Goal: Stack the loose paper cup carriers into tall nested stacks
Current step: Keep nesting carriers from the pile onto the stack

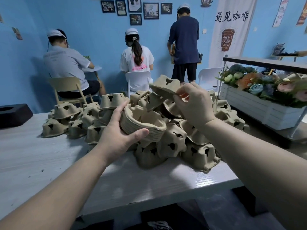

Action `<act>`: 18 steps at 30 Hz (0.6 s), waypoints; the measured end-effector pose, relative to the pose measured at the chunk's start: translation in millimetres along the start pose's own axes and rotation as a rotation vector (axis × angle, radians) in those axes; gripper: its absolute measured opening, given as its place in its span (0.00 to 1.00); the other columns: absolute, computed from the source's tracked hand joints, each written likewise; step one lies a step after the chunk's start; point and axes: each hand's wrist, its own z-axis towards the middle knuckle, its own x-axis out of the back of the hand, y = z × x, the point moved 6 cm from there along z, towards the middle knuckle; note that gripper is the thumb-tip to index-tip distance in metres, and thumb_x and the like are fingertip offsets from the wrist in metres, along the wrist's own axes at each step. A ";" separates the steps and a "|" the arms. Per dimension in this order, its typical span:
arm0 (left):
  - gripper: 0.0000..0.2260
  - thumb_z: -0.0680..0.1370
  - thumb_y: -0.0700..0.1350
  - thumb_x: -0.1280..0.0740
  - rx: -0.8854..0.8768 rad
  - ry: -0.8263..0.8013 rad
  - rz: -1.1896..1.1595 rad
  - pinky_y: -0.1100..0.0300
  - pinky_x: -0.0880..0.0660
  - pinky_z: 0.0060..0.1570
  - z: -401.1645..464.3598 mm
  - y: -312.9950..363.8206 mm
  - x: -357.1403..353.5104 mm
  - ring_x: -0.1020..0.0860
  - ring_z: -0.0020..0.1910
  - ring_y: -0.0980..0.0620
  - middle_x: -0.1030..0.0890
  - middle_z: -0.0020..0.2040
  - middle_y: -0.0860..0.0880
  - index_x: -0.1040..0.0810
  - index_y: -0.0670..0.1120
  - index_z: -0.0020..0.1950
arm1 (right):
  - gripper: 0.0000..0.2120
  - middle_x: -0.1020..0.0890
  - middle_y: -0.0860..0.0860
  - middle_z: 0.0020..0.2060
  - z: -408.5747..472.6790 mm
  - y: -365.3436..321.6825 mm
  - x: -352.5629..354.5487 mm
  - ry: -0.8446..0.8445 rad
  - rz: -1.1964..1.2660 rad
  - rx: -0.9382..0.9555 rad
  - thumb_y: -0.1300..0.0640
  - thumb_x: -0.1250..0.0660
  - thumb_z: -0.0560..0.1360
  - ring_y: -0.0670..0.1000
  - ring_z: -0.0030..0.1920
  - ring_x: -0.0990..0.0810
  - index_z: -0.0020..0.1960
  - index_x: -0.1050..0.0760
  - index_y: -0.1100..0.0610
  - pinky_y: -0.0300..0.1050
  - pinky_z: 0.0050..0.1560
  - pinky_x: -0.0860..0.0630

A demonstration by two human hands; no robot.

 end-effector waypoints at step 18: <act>0.41 0.56 0.63 0.24 0.006 -0.004 0.046 0.71 0.34 0.64 -13.4 -7.6 -1.7 0.29 0.64 0.69 0.29 0.65 0.67 0.40 0.73 0.64 | 0.12 0.22 0.52 0.46 -44.6 8.6 13.4 -0.096 0.042 -0.158 0.65 0.35 0.73 0.50 0.45 0.24 0.54 0.19 0.58 0.36 0.51 0.32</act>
